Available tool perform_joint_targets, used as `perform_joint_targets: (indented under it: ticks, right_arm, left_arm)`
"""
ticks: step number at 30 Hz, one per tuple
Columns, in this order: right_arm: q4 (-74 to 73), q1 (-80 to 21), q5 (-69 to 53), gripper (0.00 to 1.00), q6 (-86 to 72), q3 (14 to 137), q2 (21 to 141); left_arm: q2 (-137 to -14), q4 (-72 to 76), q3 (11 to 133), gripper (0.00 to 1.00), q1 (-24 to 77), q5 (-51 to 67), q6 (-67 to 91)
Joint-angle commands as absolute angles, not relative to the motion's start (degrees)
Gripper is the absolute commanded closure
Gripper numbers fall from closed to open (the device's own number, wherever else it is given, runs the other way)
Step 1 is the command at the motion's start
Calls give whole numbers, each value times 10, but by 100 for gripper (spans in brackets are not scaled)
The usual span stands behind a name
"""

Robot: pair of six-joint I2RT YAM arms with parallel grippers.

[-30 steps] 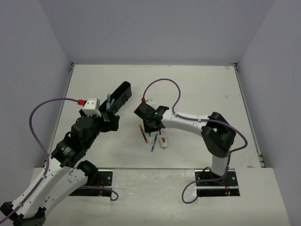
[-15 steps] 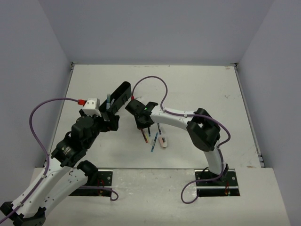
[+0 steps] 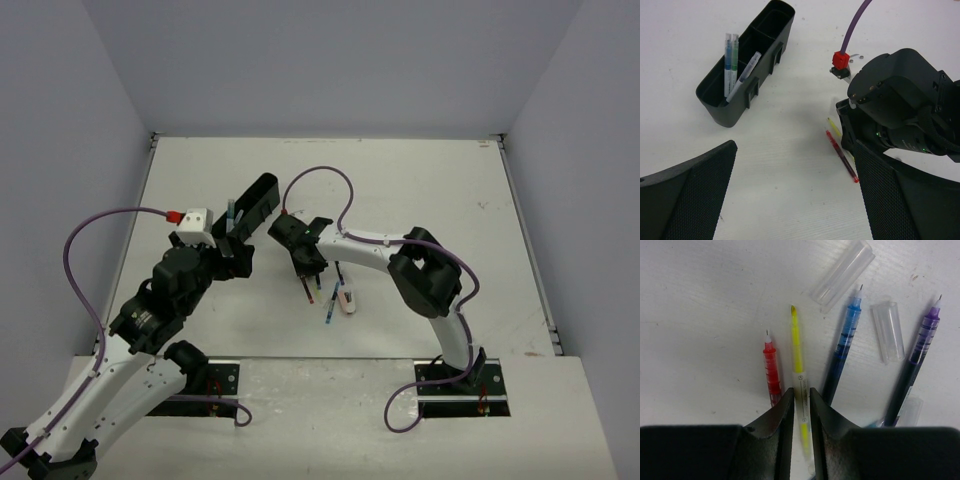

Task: Sort the stationery into containers
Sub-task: Pick up the pen from the center of the board.

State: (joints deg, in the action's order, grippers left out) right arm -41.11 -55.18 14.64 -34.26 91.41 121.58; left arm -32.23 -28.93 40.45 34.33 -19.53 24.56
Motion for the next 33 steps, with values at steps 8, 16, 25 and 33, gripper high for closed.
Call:
perform_joint_targets:
  ticks: [8, 16, 25, 33]
  right_arm:
    - [-412, -553, 132, 81, -356, 884, 1219]
    - [-415, -555, 115, 100, -355, 891, 1193]
    - [-450, -554, 156, 100, -356, 879, 974]
    - [-396, -506, 176, 100, -394, 677, 733]
  left_arm:
    - [-321, -291, 406, 0, 348, -195, 250]
    - [-319, -291, 407, 0, 348, -194, 250]
    - [-350, -279, 411, 0, 348, -152, 230]
    - [-494, -262, 433, 3, 383, -79, 270]
